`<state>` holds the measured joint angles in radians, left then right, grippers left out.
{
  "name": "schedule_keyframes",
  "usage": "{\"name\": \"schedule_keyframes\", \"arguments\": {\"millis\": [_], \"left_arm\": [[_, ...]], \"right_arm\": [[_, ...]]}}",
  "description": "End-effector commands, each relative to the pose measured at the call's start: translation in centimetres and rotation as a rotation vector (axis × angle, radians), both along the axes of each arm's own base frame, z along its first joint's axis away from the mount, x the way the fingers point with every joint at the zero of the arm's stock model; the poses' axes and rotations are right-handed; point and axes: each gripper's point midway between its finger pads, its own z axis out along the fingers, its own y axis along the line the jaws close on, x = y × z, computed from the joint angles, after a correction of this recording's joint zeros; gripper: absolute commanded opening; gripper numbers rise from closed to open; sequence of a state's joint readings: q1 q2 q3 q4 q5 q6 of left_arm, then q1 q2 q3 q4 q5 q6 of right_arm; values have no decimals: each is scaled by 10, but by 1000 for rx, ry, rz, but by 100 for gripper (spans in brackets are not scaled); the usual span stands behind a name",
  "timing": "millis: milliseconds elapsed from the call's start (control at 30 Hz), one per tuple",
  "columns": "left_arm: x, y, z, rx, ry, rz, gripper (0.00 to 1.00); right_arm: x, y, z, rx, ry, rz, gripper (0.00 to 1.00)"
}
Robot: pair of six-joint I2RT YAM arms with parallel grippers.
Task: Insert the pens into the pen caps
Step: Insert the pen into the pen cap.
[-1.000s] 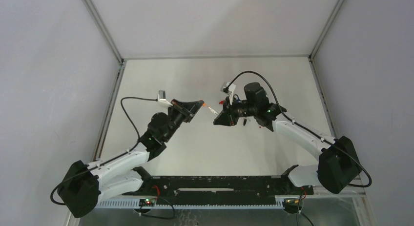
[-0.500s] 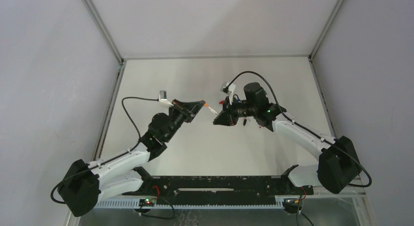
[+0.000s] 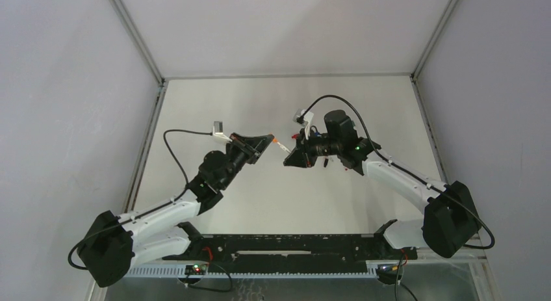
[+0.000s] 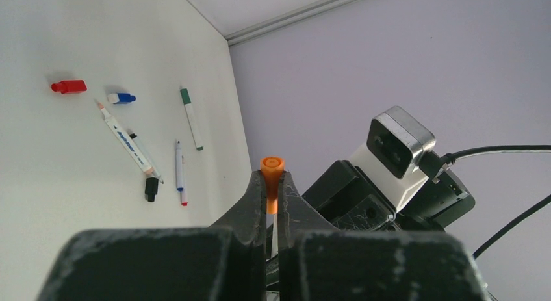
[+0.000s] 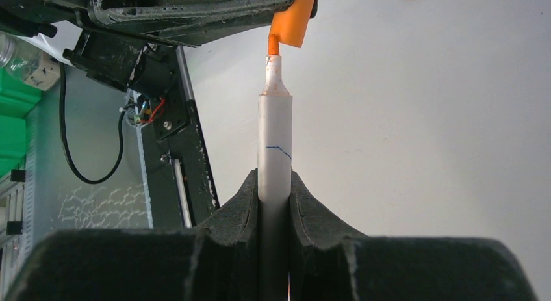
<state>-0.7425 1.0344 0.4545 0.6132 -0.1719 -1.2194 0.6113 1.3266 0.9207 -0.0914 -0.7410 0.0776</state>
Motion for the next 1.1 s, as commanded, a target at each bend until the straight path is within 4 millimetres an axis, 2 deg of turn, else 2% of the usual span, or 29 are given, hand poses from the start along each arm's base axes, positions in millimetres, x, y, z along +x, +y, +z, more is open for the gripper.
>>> {"name": "schedule_keyframes", "arguments": {"millis": [0, 100, 267, 533, 1067], "left_arm": [[1, 3, 31, -81, -49, 22, 0], [1, 10, 31, -98, -44, 51, 0], [-1, 15, 33, -108, -48, 64, 0], [-1, 9, 30, -102, -41, 42, 0], [-1, -1, 27, -96, -32, 8, 0]], "right_arm": [[-4, 5, 2, 16, -14, 32, 0], [-10, 5, 3, 20, -12, 73, 0], [-10, 5, 2, 17, -8, 70, 0], [-1, 4, 2, 9, -4, 12, 0], [1, 4, 3, 10, -1, 3, 0]]}}
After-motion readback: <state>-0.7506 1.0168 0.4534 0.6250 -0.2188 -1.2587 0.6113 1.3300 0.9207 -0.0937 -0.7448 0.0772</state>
